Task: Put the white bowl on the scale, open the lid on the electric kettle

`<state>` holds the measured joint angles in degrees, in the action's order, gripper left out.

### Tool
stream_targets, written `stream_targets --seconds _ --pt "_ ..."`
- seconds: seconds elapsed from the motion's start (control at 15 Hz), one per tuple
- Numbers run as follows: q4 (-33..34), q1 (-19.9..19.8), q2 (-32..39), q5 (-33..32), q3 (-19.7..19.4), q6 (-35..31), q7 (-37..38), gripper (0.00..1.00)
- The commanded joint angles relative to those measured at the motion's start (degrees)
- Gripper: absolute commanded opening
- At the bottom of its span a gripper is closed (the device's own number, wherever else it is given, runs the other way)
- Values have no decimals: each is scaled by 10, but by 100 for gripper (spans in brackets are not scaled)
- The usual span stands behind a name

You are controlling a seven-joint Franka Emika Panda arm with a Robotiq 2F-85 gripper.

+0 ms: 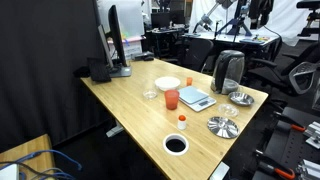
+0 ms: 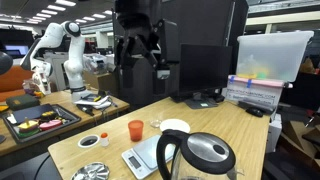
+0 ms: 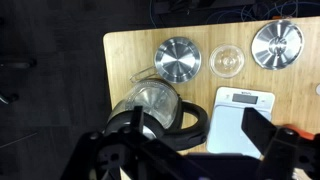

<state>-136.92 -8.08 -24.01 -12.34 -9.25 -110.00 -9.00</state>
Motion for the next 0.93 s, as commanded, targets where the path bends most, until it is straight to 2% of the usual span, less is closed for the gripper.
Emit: stream_targets --seconds 0.0,0.47,0.87 --pt "1 0 0 0 1 1 0 100" --pt "1 0 0 0 1 1 0 100" --pt "65 44 88 25 24 -51 -8 100"
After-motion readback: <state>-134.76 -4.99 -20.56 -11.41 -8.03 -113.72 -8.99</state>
